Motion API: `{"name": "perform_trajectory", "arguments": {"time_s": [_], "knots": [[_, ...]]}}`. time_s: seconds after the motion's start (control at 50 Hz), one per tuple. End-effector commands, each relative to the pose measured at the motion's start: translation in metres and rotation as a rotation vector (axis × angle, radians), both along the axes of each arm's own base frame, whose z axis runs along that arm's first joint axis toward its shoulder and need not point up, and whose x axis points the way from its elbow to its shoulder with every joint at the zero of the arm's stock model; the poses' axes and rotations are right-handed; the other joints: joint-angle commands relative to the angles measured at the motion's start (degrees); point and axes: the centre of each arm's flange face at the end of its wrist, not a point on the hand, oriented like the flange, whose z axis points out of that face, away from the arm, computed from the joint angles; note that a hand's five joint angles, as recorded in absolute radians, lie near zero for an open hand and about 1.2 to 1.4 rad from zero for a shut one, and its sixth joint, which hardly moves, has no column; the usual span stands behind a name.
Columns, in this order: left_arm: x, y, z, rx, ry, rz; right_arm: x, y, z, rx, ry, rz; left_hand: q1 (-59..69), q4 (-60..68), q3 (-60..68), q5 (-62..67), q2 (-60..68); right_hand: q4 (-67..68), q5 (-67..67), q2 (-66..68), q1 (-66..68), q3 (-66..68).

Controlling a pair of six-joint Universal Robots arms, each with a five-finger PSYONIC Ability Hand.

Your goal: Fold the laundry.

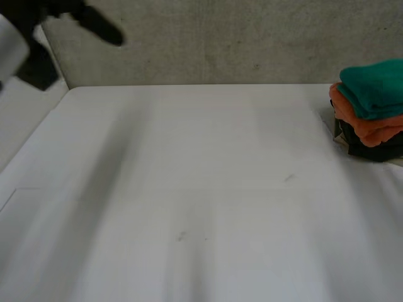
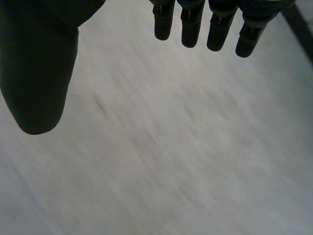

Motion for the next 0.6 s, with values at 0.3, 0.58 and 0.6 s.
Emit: {"name": "perform_trajectory", "arguments": {"time_s": [0.3,0.58,0.6], "knots": [[0.163,-0.130,-0.228,0.403,-0.873,0.469,0.122,0.092,-0.162,0.806,0.015,0.367,0.0,-1.6,-2.2,-2.8,-1.8,-2.2,-2.7,-2.3,-3.4,-2.1],[0.161,-0.202,-0.262,0.205,-0.820,0.520,0.125,0.087,-0.190,0.784,-0.011,0.326,0.0,-1.6,-2.2,-2.8,-1.8,-2.2,-2.7,-2.3,-3.4,-2.1],[0.161,-0.205,-0.261,0.199,-0.800,0.534,0.123,0.085,-0.190,0.775,-0.018,0.313,0.0,-1.6,-2.2,-2.8,-1.8,-2.2,-2.7,-2.3,-3.4,-2.1]]}}
